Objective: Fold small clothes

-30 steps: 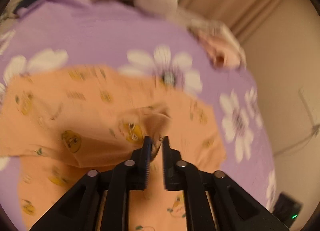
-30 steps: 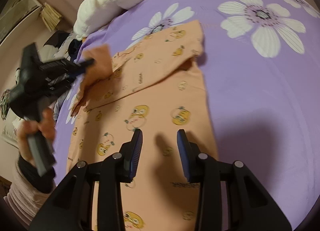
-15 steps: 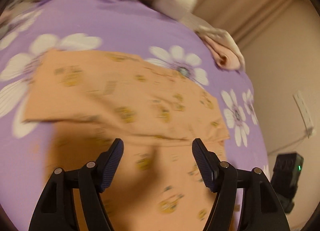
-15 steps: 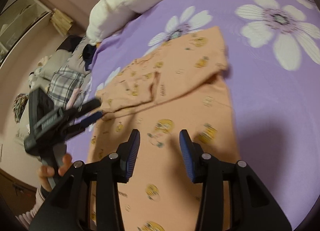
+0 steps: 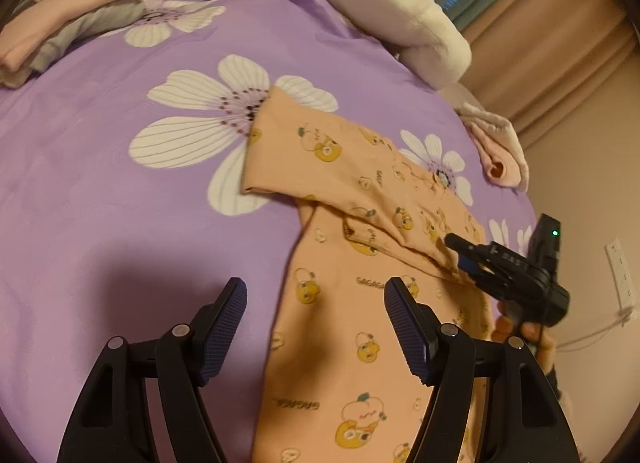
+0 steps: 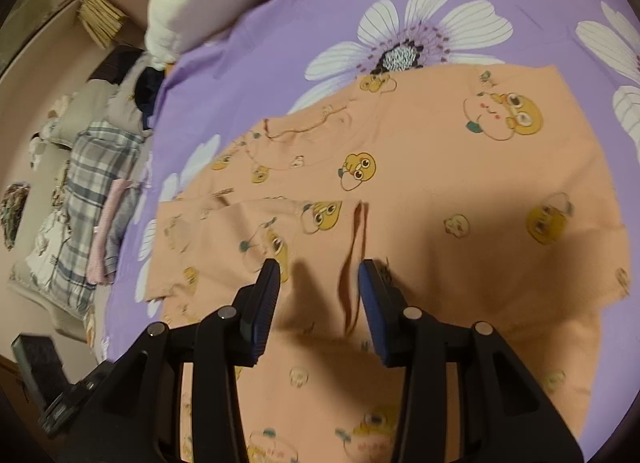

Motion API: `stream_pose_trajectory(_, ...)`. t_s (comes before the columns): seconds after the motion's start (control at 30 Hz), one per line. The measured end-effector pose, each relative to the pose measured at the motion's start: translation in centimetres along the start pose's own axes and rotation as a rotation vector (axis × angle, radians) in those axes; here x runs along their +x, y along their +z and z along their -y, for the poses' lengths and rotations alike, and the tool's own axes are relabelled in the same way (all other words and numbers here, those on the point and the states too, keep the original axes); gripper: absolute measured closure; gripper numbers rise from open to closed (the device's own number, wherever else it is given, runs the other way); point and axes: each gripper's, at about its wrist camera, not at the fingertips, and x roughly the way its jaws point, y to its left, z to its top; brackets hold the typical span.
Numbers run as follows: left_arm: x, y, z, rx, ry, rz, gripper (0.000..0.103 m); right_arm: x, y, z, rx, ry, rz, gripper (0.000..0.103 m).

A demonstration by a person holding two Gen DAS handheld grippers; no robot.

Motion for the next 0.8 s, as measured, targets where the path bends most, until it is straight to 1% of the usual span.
stream_pose_trajectory(0.07, 0.1, -0.1, -0.3, -0.008, 0.004, -0.002, 0.033, 0.4, 0.0, -0.3, -0.016, -0.014, -0.003, 0.073)
stream_pose_trajectory(0.1, 0.2, -0.1, -0.4, -0.013, 0.003, -0.005, 0.033, 0.6, 0.1, -0.5, -0.033, -0.024, -0.008, 0.086)
stream_pose_trajectory(0.13, 0.3, -0.2, -0.5, -0.02, 0.001, -0.009, 0.033, 0.8, 0.1, -1.0, -0.06, -0.035, -0.012, 0.096)
stream_pose_trajectory(0.23, 0.2, -0.4, -0.9, -0.034, -0.012, -0.018, 0.033, 0.2, 0.3, -1.6, -0.089, -0.052, 0.007, 0.097)
stream_pose_trajectory(0.27, 0.1, -0.4, -0.9, -0.032, -0.014, -0.017, 0.033, -0.8, 0.6, -1.9, -0.096, -0.042, 0.032, 0.097)
stream_pose_trajectory(0.4, 0.1, -0.4, -0.9, -0.036, -0.014, -0.014, 0.033, -6.6, 2.7, -2.7, -0.095, 0.05, 0.179, 0.097)
stream_pose_trajectory(0.47, 0.3, -0.4, -0.9, -0.04, -0.013, -0.015, 0.033, -9.1, 3.4, -2.8, -0.094, 0.07, 0.234, 0.097)
stream_pose_trajectory(0.53, 0.5, -0.4, -0.7, -0.037, -0.015, -0.02, 0.033, -10.9, 3.8, -2.2, -0.094, 0.074, 0.264, 0.097)
stream_pose_trajectory(0.57, 0.8, -0.3, -0.6, -0.035, -0.016, -0.025, 0.033, -11.2, 3.8, -1.9, -0.09, 0.074, 0.263, 0.097)
stream_pose_trajectory(0.63, 1.1, -0.2, -0.2, -0.029, -0.021, -0.034, 0.033, -10.7, 3.6, -0.9, -0.081, 0.035, 0.24, 0.096)
stream_pose_trajectory(0.73, 1.8, 0.7, 1.0, 0.006, -0.012, -0.038, 0.033, -8.0, 3.0, 1.3, -0.053, -0.058, 0.159, 0.093)
stream_pose_trajectory(0.77, 2.0, 1.1, 1.4, 0.016, -0.011, -0.038, 0.033, -7.2, 2.7, 1.6, -0.049, -0.074, 0.14, 0.093)
stream_pose_trajectory(0.8, 2.2, 1.5, 1.8, 0.027, -0.009, -0.037, 0.033, -6.5, 2.5, 2.1, -0.043, -0.096, 0.12, 0.091)
